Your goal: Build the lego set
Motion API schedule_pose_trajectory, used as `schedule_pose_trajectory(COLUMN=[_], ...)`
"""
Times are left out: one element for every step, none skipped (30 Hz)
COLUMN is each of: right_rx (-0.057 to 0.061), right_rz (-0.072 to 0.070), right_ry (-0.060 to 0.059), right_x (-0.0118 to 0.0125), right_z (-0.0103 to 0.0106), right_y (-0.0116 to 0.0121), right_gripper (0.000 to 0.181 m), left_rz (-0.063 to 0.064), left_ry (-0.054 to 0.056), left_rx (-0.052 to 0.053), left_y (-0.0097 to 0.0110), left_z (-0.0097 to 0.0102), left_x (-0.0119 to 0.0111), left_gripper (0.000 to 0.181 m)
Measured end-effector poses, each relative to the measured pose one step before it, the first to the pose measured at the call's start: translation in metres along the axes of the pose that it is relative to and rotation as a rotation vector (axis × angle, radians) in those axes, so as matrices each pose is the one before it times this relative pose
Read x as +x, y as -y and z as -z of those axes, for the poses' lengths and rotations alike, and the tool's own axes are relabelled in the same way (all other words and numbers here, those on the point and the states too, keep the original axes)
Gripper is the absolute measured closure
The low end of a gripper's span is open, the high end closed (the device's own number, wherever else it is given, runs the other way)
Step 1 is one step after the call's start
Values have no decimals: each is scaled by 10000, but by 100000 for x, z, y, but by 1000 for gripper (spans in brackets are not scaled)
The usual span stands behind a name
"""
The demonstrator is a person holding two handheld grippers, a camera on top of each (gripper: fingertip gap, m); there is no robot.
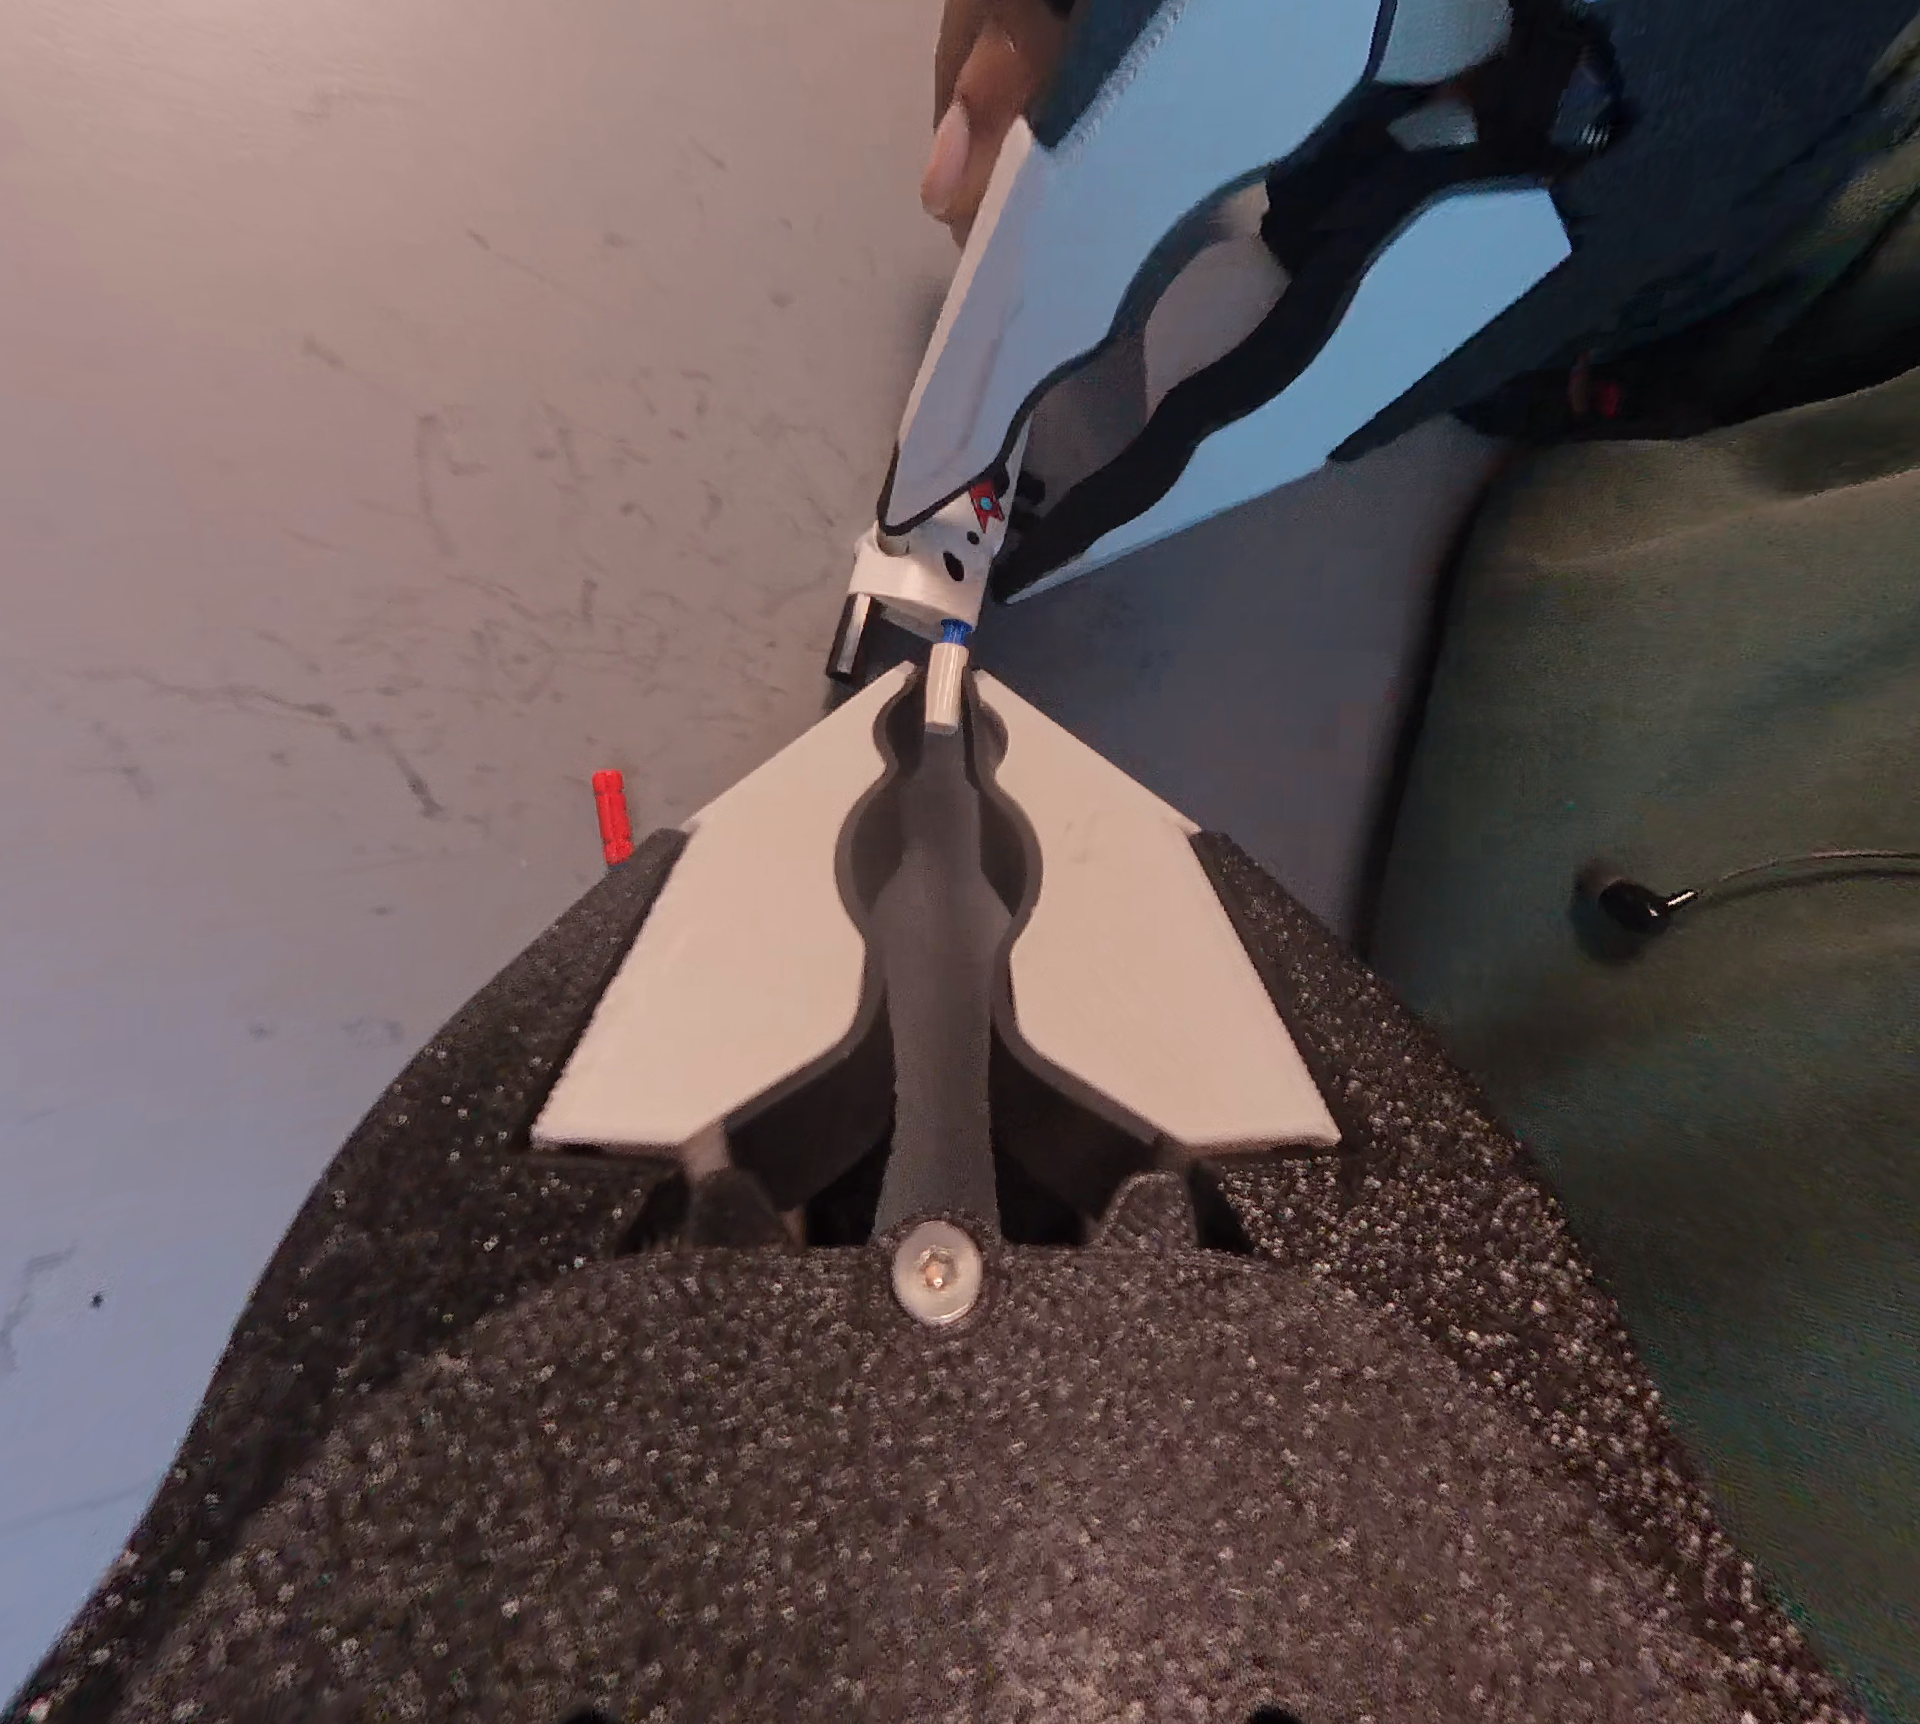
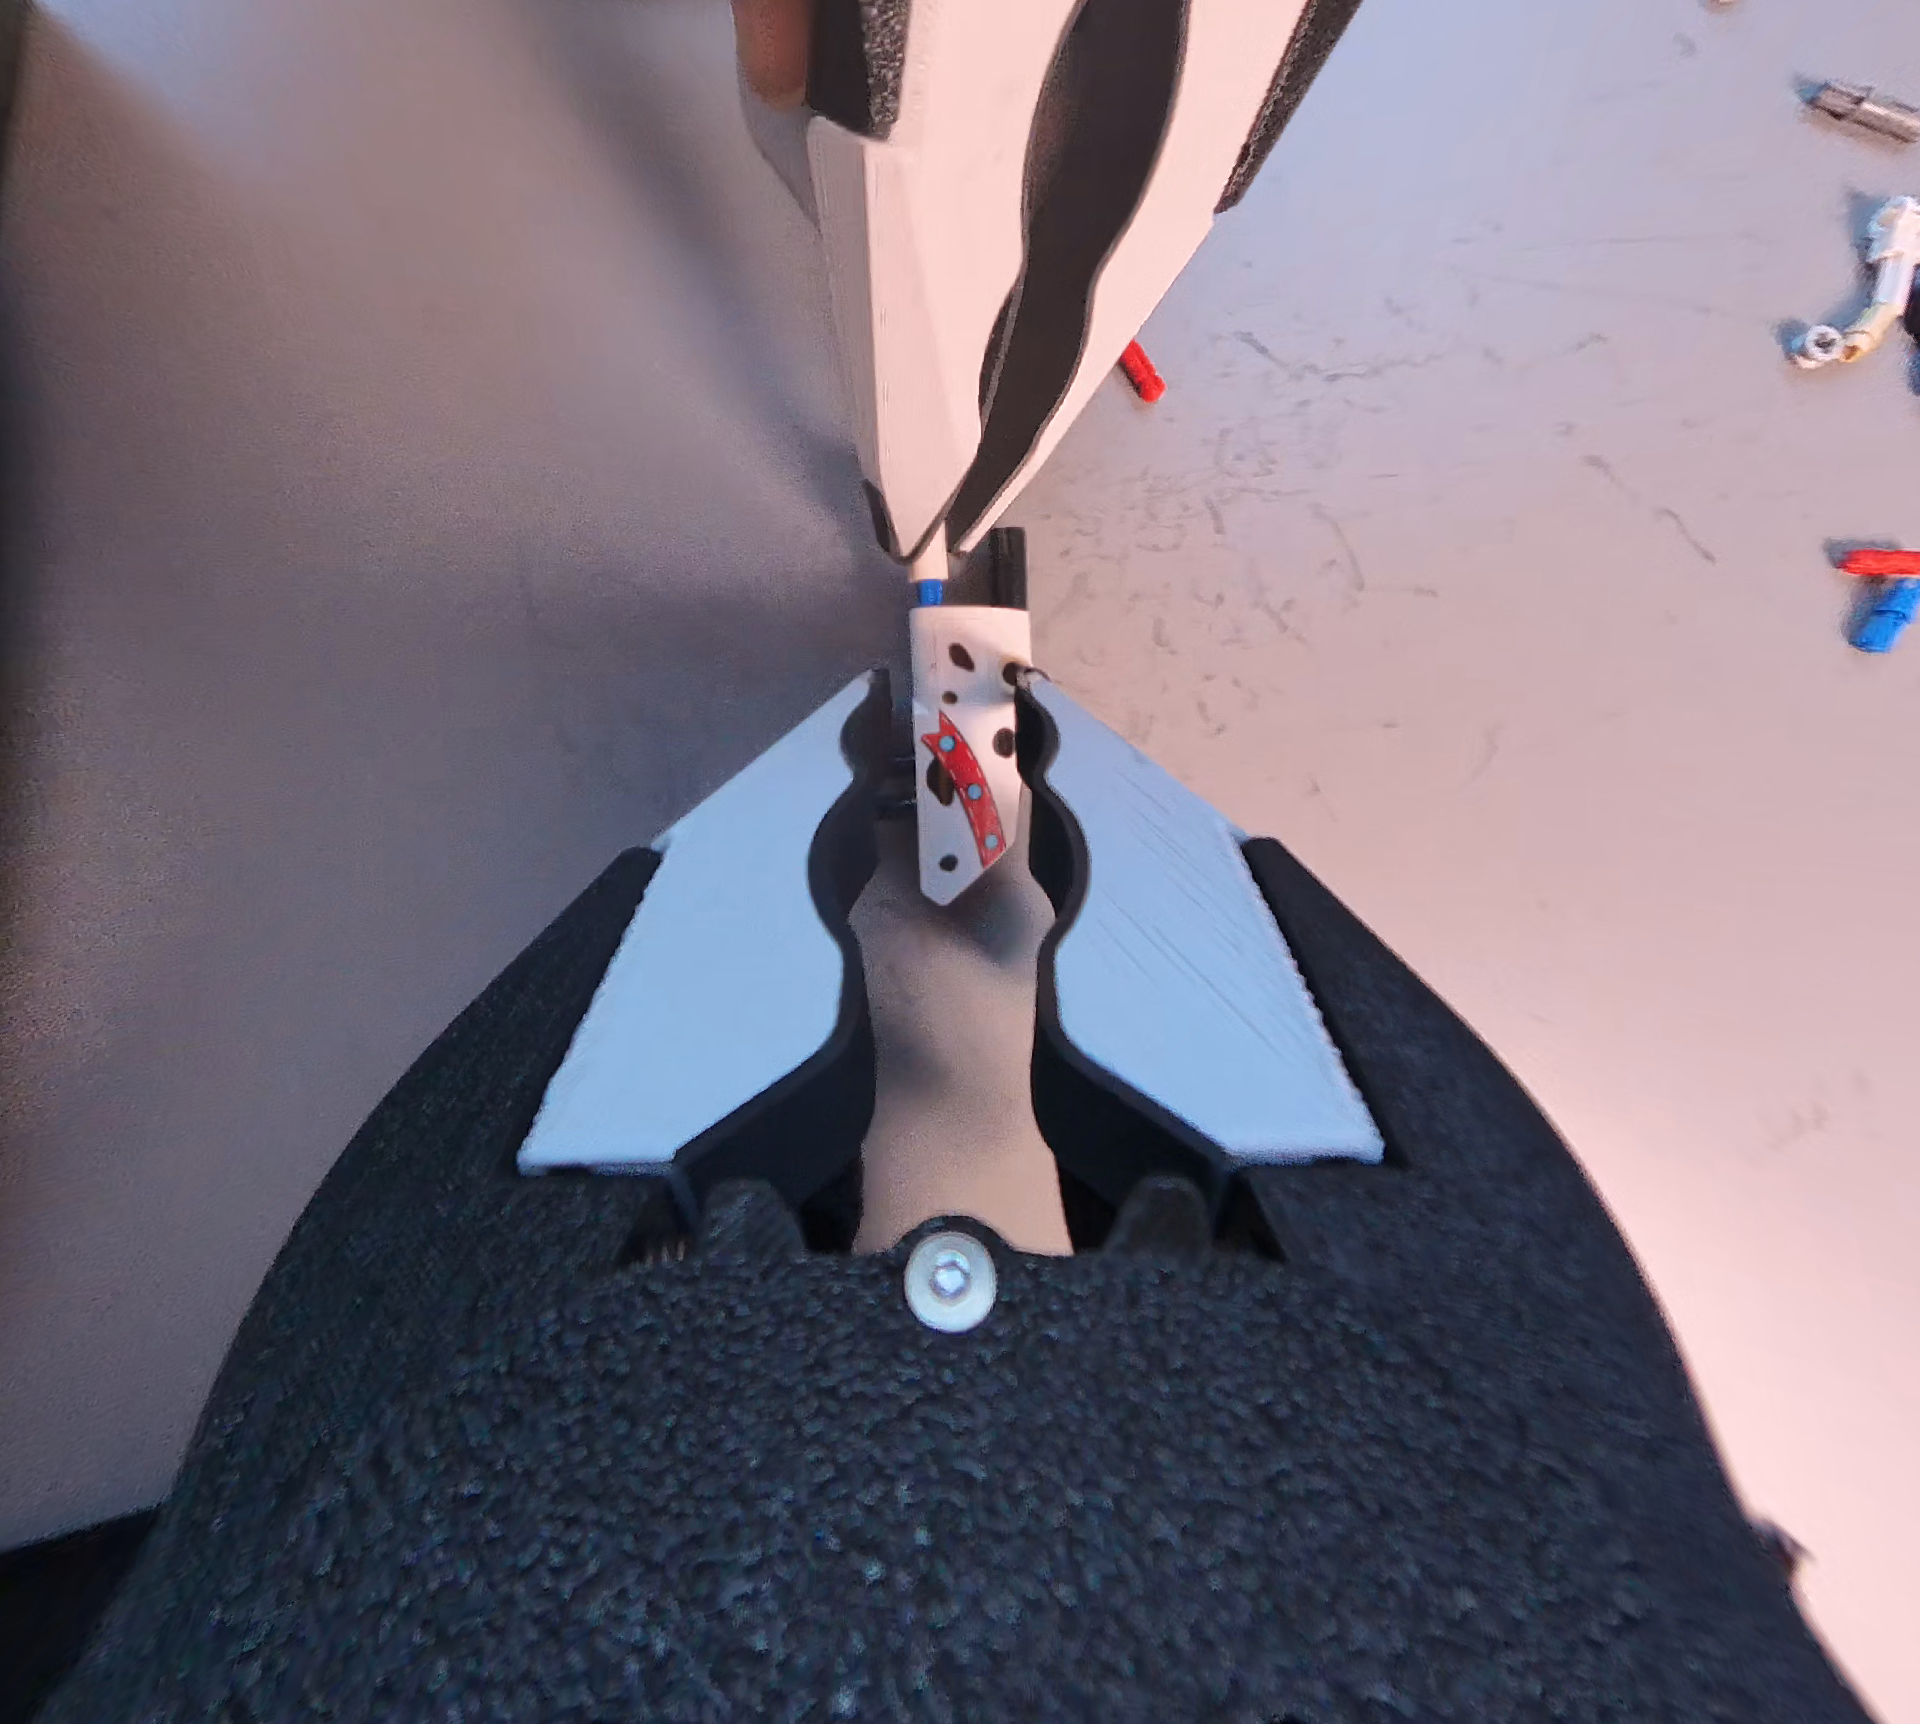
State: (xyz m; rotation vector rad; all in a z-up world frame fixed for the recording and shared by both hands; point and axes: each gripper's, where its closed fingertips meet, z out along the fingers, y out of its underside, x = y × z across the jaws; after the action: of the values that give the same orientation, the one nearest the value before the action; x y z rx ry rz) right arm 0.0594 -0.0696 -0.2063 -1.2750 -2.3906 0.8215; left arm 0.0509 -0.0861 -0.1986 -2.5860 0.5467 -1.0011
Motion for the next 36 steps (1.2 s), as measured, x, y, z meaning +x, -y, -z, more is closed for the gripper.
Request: schedule_pose_trajectory(right_rx=[272, 170, 55, 193, 210, 187, 122, 76, 53, -18, -22, -17, -27, -65, -55, -29, -28, -39, -33, -9, -33, -40, -40, -35, -3, 18, 90, -59, -125, -121, 27, 54, 39, 24, 49, 83], right_rz=[81, 212, 178, 128, 183, 173, 143, 185, 187, 171, 93, -14, -97, -54, -5, -68, -4, -7, 2, -5, -38, -6, -30, -37, 0, 3, 7, 75, -50, -25, -4, -75, 31, 67, -6, -2], right_ry=[215, 71, -86, -46, -76, -181, -194, -166, -255, -40, -16, -27, -40, -70, -115, -115, -84, -59, -44, -41, -26, -27, -28, -36, -60, -44, 41, -64, -49, -60, -107, 33, 20, -16, 16, 42], right_x=[29, 78, 190, 5, -97, 2, 19, 21, 235, -4, 21, 57, 59, 38, 49, 34, -3, -9, -3, -6, 8, 3, 0, 2, 10, -14, -166, 31, 89, 86, 119, -64, -68, 11, 3, -38], right_z=[127, 115, 96, 122, 121, 87, 35, -3, -36, -22, -5, -25, -66, -98, -61, -71, -43, -25, -27, 2, -7, -1, -6, -3, -23, -26, 7, 15, 55, 84, 34, -70, -40, 6, -14, -15], right_y=[-130, -261, -307, 28, 77, 7, -67, -19, 56, 7, 48, 34, 71, 14, 23, 72, 13, -7, -21, 9, 15, -2, 14, 16, 59, 108, 251, -20, -83, -98, 36, 39, -32, -30, 8, 35], right_gripper=[158, 157, 156, 157, 157, 158, 159, 160, 165, 165, 165, 166, 166, 167, 167, 167, 167, 167, 167, 167, 167, 167, 167, 167, 167, 167, 170, 170, 169, 169, 170, 169, 169, 168, 168, 168], left_rz=[-51, 20, -12, 17, 11, 65, 55, 22, -15, -10, 9, 93, 250, 174, 37, -40, -9, 40, 17, -35, -67, -33, -16, -13, -27, -59, -47, -56, -98, -24, 28, -51, -137, -185, -182, -244], left_ry=[-58, -63, -23, -44, -68, -101, -91, -74, -37, -24, 7, 1, -89, -103, 24, 90, 12, -52, -42, 27, 49, 46, 42, 48, 49, 79, 52, 35, 1, -29, 27, -83, -76, -11, -2, -2], left_rx=[59, 45, 97, 38, 13, 34, 56, -23, -56, -74, -44, 78, 172, 118, 40, -65, -44, -16, -4, -21, 4, -1, 13, -7, -30, -78, 42, 72, 217, 335, 137, -68, -12, 85, 60, 38], left_y=[2, 31, 151, 104, 55, 85, 128, -2, -66, -92, -40, 145, 316, 260, 145, -27, -63, -66, -66, -51, 17, 11, 18, -45, -106, -196, -4, 69, 271, 460, 179, -184, -148, -19, -46, -90], left_z=[-103, -68, -22, -3, 16, 14, 6, -56, -99, -122, -66, 31, 89, 104, 85, 5, -91, -139, -151, -82, -48, -30, -1, -53, -131, -221, -131, 72, 191, 310, 195, -34, -75, -8, 22, 36], left_x=[41, 31, -8, 8, 13, 49, 47, 28, 3, -6, -43, -69, 14, 64, -5, -46, 23, 63, 46, 0, 0, -2, 0, -10, 2, -41, -34, -37, 24, 42, -118, 39, 68, -6, -32, -39], left_gripper=[175, 175, 175, 175, 175, 175, 175, 175, 175, 175, 175, 176, 176, 176, 176, 176, 176, 176, 176, 176, 176, 176, 176, 176, 176, 176, 176, 176, 176, 175, 175, 175, 175, 175, 175, 175])
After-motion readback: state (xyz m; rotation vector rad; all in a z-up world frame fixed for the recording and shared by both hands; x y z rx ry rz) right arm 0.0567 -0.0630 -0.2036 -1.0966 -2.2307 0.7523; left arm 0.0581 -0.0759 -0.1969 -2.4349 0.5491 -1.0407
